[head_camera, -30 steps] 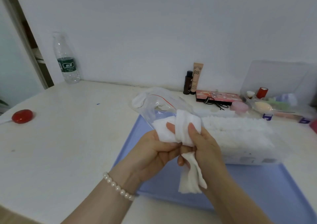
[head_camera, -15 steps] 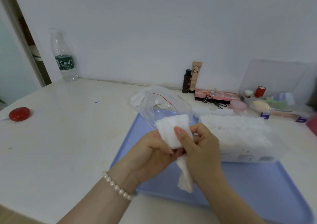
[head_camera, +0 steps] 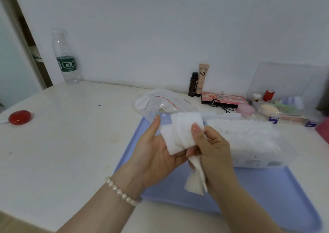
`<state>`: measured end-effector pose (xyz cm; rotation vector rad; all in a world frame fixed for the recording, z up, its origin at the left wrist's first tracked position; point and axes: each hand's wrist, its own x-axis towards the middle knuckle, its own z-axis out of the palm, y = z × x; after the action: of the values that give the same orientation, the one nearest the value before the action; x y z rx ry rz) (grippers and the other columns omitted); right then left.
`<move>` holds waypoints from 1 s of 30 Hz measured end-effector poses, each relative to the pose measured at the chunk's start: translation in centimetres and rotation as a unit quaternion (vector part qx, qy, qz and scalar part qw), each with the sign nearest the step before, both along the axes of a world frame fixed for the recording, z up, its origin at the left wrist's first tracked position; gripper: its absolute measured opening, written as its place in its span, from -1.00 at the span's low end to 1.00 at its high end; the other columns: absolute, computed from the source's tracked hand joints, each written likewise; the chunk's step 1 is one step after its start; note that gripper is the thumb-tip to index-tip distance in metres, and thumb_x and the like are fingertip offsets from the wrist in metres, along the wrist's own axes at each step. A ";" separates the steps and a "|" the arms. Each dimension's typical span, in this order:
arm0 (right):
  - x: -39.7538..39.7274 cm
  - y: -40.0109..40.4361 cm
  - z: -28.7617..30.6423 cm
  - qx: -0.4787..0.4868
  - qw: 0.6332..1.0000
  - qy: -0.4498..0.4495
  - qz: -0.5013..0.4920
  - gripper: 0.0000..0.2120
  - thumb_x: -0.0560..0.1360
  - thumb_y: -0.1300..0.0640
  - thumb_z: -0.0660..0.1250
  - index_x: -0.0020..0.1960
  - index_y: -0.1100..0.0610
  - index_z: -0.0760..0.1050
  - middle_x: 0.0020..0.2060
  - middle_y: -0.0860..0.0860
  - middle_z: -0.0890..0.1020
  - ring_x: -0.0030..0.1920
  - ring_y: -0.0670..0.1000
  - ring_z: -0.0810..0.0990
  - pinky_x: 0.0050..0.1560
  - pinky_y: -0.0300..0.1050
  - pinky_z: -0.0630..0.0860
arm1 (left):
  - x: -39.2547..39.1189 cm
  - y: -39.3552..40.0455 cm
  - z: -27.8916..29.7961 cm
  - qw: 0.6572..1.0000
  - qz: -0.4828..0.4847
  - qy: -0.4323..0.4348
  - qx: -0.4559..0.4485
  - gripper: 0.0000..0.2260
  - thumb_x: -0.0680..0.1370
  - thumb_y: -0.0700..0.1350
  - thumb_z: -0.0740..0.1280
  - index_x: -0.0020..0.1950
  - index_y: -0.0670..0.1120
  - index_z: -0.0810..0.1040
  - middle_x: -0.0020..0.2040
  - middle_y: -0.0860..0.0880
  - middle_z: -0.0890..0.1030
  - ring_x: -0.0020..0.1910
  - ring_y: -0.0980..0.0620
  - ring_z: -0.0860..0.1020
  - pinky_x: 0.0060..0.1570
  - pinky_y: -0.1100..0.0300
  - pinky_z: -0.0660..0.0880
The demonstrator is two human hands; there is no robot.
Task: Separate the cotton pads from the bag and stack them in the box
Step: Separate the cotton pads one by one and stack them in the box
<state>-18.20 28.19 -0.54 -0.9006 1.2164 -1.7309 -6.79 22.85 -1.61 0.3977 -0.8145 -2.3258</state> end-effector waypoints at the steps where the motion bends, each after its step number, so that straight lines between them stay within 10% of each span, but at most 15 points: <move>1: 0.0 0.1 0.1 -0.005 1.000 0.001 0.008 -0.79 0.50 0.12 0.29 -0.27 0.19 0.52 -0.64 0.11 0.45 -0.67 -0.04 0.38 -0.59 -0.30 0.35 | 0.0 0.0 0.0 1.000 -0.005 0.007 0.007 -0.28 0.45 0.33 0.16 0.30 -0.25 0.49 0.25 -0.31 0.51 -0.05 -0.14 0.58 -0.10 0.13 0.57; 6: 0.4 0.0 -0.6 -0.016 0.995 0.090 0.035 -0.78 0.50 0.14 0.29 -0.20 0.29 0.55 -0.61 0.09 0.53 -0.60 0.00 0.47 -0.50 -0.24 0.44 | 0.1 0.0 -0.5 1.000 -0.010 0.009 0.003 -0.19 0.32 0.40 0.20 0.20 -0.29 0.53 -0.09 -0.25 0.63 -0.37 -0.07 0.59 -0.31 0.18 0.54; 17: 0.3 -0.4 -2.2 0.065 0.943 0.321 -0.064 -0.68 0.47 -0.11 0.30 -0.32 0.04 0.31 -0.49 -0.05 0.45 -0.46 -0.12 0.38 -0.41 -0.24 0.34 | -0.8 0.6 -1.4 0.981 0.065 -0.123 -0.138 -0.68 0.49 0.01 0.32 0.05 -0.23 0.59 -0.03 -0.13 0.67 0.00 -0.03 0.62 0.01 0.17 0.53; 27: -1.1 -0.7 -0.9 0.095 0.889 0.433 -0.116 -0.46 0.53 -0.20 0.05 -0.52 0.07 0.26 -0.57 -0.04 0.38 -0.44 0.01 0.38 -0.36 -0.07 0.34 | -0.6 0.5 -1.0 0.992 0.021 -0.087 -0.084 -0.61 0.47 -0.07 0.26 0.21 -0.28 0.51 0.19 -0.23 0.58 0.18 -0.12 0.56 0.20 0.05 0.50; 30: -1.0 -0.8 -0.8 0.035 0.923 0.367 -0.107 -0.49 0.57 -0.06 0.12 -0.53 0.05 0.25 -0.63 -0.07 0.36 -0.51 -0.09 0.33 -0.40 -0.12 0.33 | -0.4 0.2 -0.8 0.997 0.030 -0.059 -0.038 -0.60 0.49 -0.06 0.29 0.25 -0.26 0.48 0.21 -0.22 0.57 0.17 -0.15 0.56 0.22 0.00 0.47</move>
<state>-19.21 27.44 -1.34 -1.4919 1.9022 -1.5319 -7.21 23.05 -2.39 0.5222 -0.9311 -2.2251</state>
